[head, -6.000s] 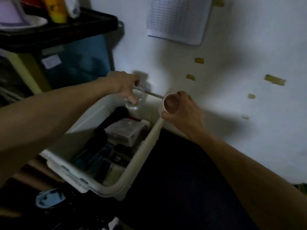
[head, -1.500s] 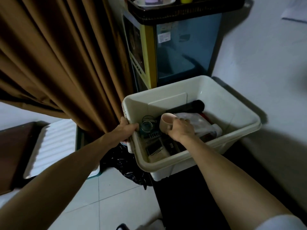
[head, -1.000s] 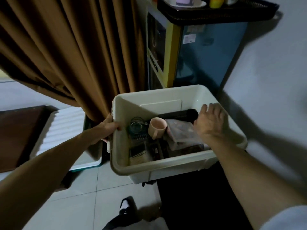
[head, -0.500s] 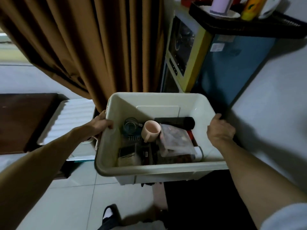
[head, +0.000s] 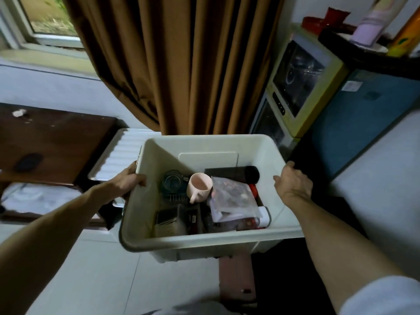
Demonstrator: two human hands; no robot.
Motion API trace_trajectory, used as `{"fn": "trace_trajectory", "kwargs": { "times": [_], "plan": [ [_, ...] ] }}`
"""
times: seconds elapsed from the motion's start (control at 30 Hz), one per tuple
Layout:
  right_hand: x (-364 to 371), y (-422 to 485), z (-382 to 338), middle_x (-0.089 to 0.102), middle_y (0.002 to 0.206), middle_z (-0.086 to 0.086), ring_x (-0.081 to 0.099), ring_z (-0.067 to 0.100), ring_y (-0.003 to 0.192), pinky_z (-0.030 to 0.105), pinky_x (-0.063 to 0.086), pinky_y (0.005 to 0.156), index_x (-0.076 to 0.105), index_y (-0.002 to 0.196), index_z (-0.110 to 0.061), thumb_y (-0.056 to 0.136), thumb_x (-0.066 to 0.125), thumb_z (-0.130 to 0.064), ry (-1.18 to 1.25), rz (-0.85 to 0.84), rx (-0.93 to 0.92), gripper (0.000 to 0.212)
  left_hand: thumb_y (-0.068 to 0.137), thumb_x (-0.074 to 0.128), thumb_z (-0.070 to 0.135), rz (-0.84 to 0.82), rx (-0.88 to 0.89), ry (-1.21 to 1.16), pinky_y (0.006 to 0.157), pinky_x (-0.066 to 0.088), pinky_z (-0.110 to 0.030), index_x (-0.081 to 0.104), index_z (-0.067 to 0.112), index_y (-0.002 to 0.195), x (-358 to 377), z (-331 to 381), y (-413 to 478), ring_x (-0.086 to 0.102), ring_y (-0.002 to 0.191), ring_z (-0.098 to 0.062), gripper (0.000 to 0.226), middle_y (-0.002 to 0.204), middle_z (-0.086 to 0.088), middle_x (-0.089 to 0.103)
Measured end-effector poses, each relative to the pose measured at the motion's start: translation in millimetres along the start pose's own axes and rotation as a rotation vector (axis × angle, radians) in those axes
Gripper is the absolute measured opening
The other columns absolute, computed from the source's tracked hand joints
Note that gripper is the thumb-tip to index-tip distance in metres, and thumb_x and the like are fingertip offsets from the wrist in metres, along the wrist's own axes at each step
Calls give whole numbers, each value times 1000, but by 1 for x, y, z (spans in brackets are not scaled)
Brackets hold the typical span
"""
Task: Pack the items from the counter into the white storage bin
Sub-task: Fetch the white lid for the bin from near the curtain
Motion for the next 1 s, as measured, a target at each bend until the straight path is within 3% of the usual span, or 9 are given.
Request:
{"fn": "trace_trajectory", "kwargs": {
  "times": [0.17, 0.3, 0.43, 0.53, 0.63, 0.83, 1.0],
  "plan": [
    [2, -51, -77, 68, 112, 18, 67, 35, 102, 34, 48, 71, 46, 122, -6, 94, 62, -38, 5, -22, -42, 45, 71, 61, 10, 44, -35, -70, 53, 46, -27, 41, 17, 137, -64, -66, -27, 57, 77, -21, 69, 92, -9, 57],
    [13, -87, -146, 68, 113, 18, 66, 36, 104, 37, 51, 75, 49, 123, -5, 92, 65, -37, 60, -63, -61, 48, 55, 55, 21, 83, -60, -94, 63, 51, -29, 39, 23, 142, -129, -120, -51, 59, 86, -23, 88, 110, -15, 60],
    [22, -119, -224, 67, 113, 20, 65, 38, 104, 39, 52, 77, 50, 123, -3, 91, 66, -37, 109, -97, -121, 50, 56, 55, 27, 137, -98, -70, 56, 53, -31, 39, 30, 137, -200, -169, -76, 61, 90, -27, 83, 108, -11, 60],
    [27, -137, -284, 68, 112, 18, 66, 37, 103, 39, 52, 78, 57, 113, -6, 90, 68, -38, 154, -128, -187, 41, 59, 60, 28, 188, -92, -85, 70, 59, -42, 35, 31, 144, -245, -200, -96, 61, 96, -27, 89, 116, -12, 59],
    [29, -146, -348, 68, 112, 16, 66, 36, 103, 39, 52, 79, 60, 109, -9, 89, 68, -41, 176, -162, -264, 39, 65, 58, 22, 298, -130, -140, 65, 51, -28, 32, 26, 148, -283, -223, -116, 56, 89, -18, 87, 118, -11, 54],
    [26, -142, -473, 67, 113, 16, 65, 35, 105, 38, 52, 80, 61, 109, -8, 88, 70, -41, 217, -204, -369, 40, 57, 57, 30, 409, -222, -118, 80, 58, -50, 33, 33, 145, -372, -267, -118, 59, 101, -32, 91, 120, -14, 56],
    [25, -122, -577, 69, 106, 14, 66, 32, 98, 32, 44, 69, 62, 100, -8, 90, 65, -44, 249, -207, -477, 37, 57, 53, 28, 520, -283, -146, 69, 55, -36, 29, 39, 148, -436, -273, -97, 59, 97, -29, 94, 120, -12, 56]
  ]
}}
Point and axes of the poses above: each hand's wrist, its own y-axis towards the middle knuckle, its own x-axis out of the palm, z = x × y, the point moved 4 cm from there along y, towards the middle knuckle
